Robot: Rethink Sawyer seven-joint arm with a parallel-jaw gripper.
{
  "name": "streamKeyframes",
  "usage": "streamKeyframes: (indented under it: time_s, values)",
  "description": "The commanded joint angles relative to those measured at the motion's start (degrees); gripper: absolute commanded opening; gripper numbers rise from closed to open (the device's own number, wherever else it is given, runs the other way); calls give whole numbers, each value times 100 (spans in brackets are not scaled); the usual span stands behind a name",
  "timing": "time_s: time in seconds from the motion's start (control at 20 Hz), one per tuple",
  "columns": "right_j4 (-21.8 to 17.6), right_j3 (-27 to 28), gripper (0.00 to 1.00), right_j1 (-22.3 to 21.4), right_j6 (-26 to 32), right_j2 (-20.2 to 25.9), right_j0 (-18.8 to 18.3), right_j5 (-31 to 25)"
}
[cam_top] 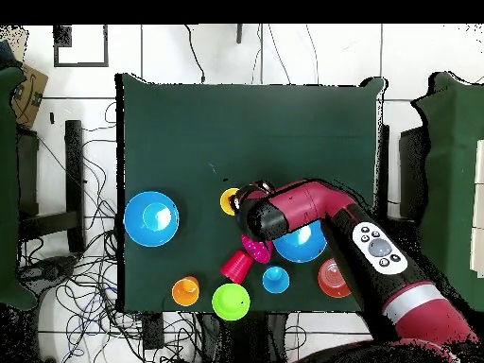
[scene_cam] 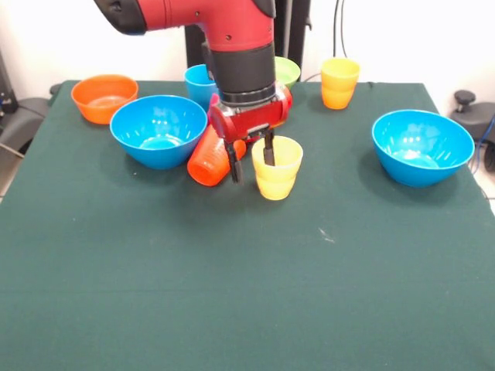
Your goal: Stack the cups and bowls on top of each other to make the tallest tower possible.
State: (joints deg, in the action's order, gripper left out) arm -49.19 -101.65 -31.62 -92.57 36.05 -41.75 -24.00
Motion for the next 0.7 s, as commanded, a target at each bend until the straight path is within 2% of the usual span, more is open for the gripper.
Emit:
streamKeyframes:
  time_s: [0.05,0.7]
  values:
    - [274,-307,100,-481,474,-50,134,-950]
    - [899,-452,100,-602,831,108,42,-1936]
